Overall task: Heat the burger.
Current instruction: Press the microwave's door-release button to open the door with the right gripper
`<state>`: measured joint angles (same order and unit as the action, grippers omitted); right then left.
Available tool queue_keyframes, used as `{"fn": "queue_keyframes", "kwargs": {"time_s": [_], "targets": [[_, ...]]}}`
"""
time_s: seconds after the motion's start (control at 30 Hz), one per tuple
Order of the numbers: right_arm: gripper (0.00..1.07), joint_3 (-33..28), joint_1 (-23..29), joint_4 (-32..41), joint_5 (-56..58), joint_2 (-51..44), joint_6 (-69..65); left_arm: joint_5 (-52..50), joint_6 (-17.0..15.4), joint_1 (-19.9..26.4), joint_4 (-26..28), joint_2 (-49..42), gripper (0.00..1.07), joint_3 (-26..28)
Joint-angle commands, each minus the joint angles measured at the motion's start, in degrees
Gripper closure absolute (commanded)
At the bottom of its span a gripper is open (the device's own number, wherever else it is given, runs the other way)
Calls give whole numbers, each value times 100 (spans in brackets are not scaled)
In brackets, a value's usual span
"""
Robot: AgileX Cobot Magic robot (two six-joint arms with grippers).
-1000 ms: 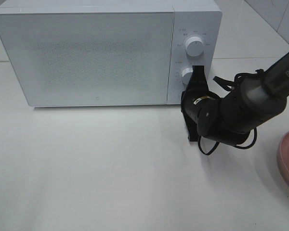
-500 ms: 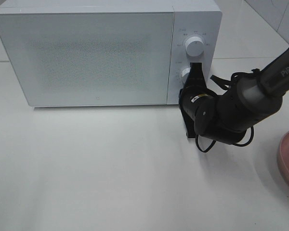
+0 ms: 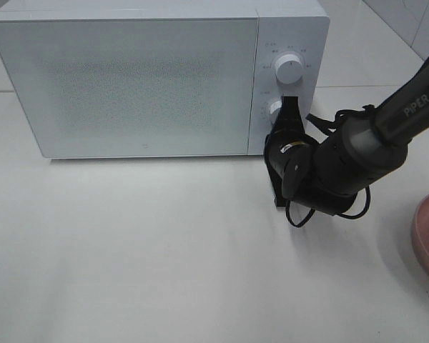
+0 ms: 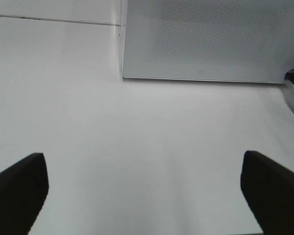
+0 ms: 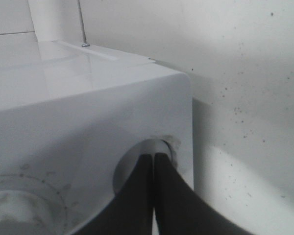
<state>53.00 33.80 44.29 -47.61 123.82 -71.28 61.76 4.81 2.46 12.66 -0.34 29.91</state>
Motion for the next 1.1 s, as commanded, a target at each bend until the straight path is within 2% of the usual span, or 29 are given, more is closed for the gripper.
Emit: {"fn": "queue_keyframes", "kwargs": {"time_s": [0.03,0.43,0.7,1.1], "targets": [[107,235,-34,-29,-653,-23,149,-57,6,17,0,-103,7,-29],[107,602,-34,-57,-1089,-23,155,-57,6,17,0,-103,7,-29],[106,1008,-172,-103,-1501,-23,636,-57,6,17,0,-103,7,-29],[106,1031,-172,-80,-1324,-34,647,-57,6,17,0,-103,7,-29]]}}
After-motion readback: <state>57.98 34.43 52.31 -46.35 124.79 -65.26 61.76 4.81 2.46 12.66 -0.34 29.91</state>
